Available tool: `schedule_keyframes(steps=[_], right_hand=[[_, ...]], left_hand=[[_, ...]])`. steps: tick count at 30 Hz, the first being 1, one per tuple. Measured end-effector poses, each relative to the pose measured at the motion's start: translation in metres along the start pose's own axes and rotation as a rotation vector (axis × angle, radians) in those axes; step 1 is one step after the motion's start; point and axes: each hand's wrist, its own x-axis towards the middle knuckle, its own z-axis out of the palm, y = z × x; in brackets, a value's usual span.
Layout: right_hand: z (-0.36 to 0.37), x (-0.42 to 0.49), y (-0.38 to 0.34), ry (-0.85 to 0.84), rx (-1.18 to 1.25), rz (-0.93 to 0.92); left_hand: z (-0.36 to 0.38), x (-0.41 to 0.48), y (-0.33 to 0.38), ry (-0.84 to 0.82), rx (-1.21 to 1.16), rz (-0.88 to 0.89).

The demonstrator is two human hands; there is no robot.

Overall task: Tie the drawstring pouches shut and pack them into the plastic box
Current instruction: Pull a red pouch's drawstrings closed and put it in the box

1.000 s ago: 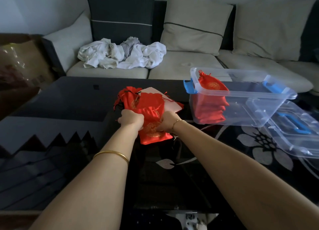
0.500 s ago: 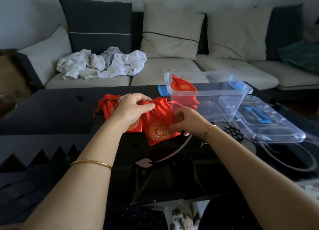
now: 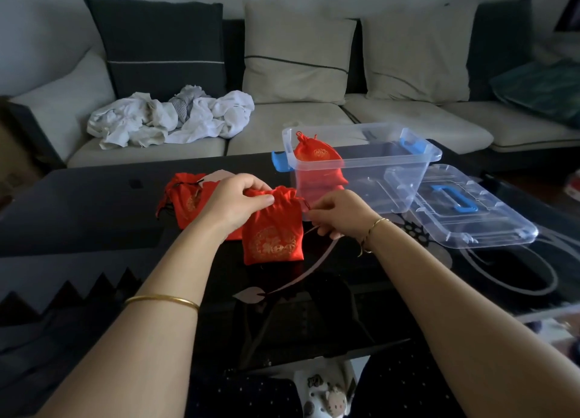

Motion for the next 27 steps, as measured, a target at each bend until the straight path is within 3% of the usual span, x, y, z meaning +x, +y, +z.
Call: schedule_keyframes(steps=[8, 15, 24, 27], right_hand=[[-0.005, 0.001, -0.003, 0.129, 0.108, 0.039], [-0.004, 0.002, -0.007, 0.264, 0.106, -0.014], [-0.01, 0.005, -0.001, 0.431, -0.166, -0.037], [-0.011, 0.003, -0.002, 0.439, -0.115, -0.051]], left_hand=[[-0.017, -0.002, -0.006, -0.089, 0.015, -0.094], [-0.023, -0.001, -0.014, 0.054, 0.29, -0.069], [-0.032, -0.002, -0.016, 0.127, 0.137, -0.149], [-0.029, -0.001, -0.011, 0.127, 0.087, -0.226]])
